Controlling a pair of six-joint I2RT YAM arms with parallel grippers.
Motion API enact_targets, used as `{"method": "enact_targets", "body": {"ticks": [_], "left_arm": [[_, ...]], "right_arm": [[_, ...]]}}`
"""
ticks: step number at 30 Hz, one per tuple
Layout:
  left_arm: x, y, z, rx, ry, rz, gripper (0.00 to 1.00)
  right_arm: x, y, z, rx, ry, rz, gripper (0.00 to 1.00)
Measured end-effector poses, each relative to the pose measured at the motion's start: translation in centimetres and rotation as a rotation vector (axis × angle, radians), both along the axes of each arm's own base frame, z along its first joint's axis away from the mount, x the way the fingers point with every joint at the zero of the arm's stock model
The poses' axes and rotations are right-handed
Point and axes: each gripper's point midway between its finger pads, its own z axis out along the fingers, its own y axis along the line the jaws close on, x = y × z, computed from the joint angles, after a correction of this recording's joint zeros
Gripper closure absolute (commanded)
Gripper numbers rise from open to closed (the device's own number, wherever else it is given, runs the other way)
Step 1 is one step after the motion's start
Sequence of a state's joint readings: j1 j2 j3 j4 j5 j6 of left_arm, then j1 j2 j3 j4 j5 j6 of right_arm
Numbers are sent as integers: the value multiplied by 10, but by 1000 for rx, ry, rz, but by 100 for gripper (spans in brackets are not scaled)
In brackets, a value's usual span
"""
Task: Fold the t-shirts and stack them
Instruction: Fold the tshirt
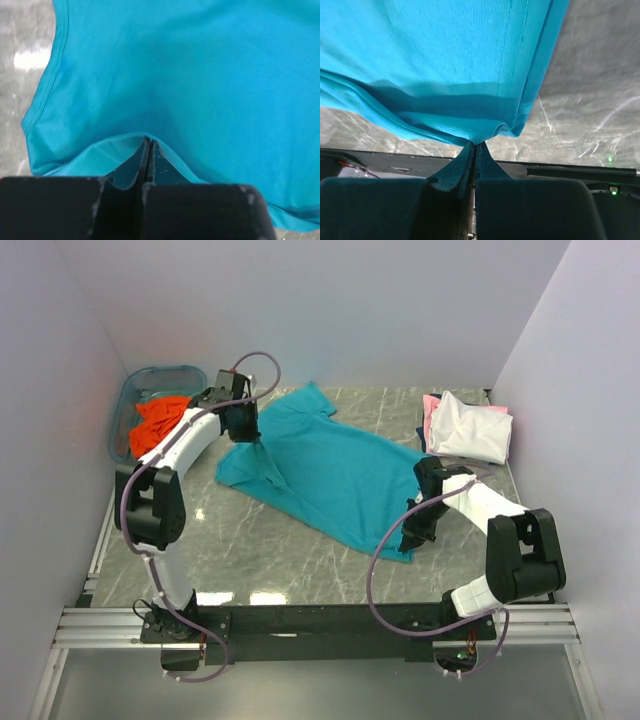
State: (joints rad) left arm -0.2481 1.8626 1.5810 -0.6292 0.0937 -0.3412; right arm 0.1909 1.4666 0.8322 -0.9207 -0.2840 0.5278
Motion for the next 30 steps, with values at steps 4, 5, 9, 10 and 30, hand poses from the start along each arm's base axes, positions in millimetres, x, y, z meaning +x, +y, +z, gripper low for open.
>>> {"method": "enact_targets", "body": {"ticks": [4, 5, 9, 10, 30], "left_arm": [[13, -5, 1, 12, -6, -20, 100], [16, -5, 1, 14, -7, -23, 100], [24, -6, -3, 25, -1, -28, 100], [25, -6, -5, 29, 6, -26, 100], [43, -2, -1, 23, -3, 86, 100]], "right_arm": [[8, -4, 2, 6, -15, -13, 100], [11, -6, 3, 7, -22, -17, 100], [19, -13, 6, 8, -42, -36, 100], [21, -14, 7, 8, -47, -40, 100], [53, -40, 5, 15, -53, -82, 100]]}}
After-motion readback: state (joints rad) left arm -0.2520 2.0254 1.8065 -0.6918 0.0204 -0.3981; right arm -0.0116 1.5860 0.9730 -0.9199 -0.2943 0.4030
